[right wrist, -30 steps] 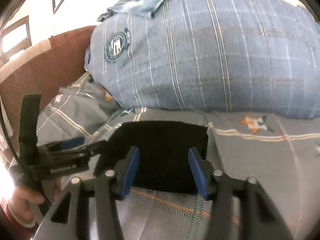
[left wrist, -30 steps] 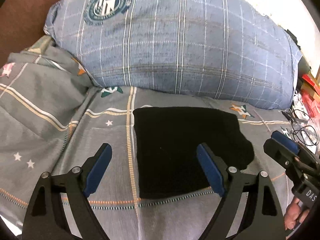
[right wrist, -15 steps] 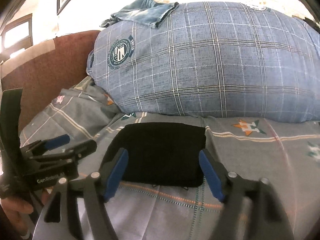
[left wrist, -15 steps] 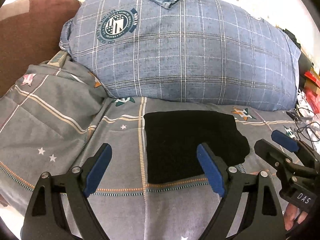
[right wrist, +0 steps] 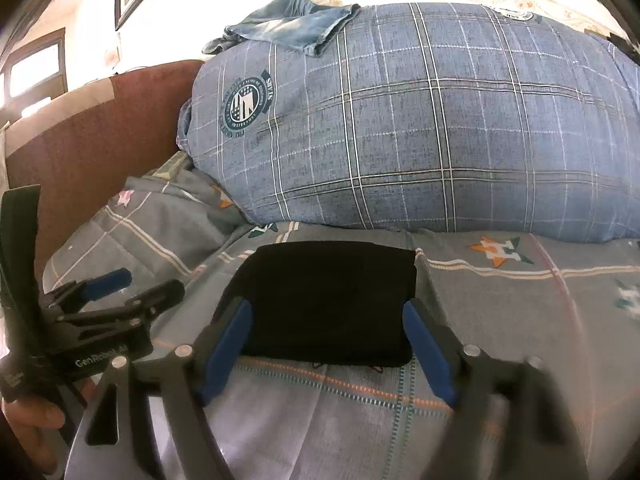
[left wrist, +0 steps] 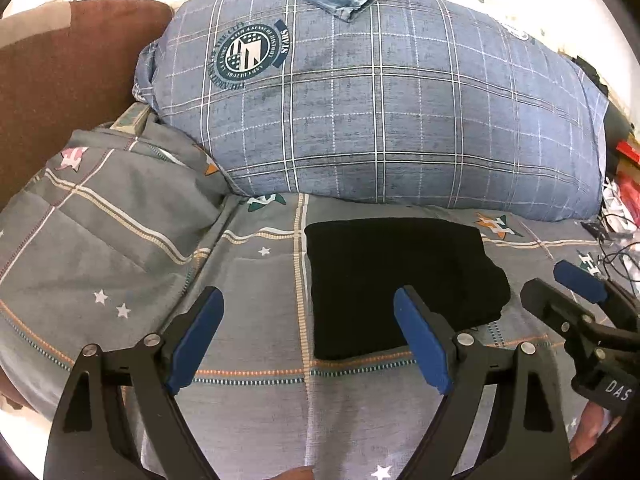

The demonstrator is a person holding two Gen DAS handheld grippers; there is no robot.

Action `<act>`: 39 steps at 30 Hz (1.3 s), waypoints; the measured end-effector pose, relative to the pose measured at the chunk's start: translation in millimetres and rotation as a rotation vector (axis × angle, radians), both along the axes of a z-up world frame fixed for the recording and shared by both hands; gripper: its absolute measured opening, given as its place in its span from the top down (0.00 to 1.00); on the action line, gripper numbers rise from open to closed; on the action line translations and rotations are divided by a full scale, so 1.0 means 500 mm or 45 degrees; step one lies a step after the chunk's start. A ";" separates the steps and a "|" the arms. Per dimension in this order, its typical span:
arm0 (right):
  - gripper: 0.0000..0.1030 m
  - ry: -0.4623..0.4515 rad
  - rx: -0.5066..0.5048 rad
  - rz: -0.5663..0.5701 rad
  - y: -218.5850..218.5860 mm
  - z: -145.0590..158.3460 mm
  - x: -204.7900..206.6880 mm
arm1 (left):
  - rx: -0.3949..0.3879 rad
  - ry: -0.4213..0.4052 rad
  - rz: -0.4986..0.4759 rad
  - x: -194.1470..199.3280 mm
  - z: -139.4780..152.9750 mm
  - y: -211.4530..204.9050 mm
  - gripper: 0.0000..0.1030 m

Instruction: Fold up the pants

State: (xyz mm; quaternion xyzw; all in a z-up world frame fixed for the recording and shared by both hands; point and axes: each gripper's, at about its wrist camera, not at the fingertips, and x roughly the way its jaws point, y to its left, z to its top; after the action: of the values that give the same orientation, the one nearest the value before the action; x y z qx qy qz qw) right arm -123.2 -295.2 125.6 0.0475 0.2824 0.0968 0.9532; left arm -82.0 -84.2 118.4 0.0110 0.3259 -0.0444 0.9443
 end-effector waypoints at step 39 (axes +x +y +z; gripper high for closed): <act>0.22 0.059 0.032 -0.026 -0.017 -0.033 0.023 | 0.067 -0.018 -0.016 0.011 -0.009 -0.033 0.03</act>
State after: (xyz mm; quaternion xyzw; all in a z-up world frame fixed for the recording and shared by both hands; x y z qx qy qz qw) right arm -111.9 -303.8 109.1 0.0646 0.3027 0.0893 0.9467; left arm -76.5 -101.0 114.0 0.0384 0.3204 -0.0416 0.9456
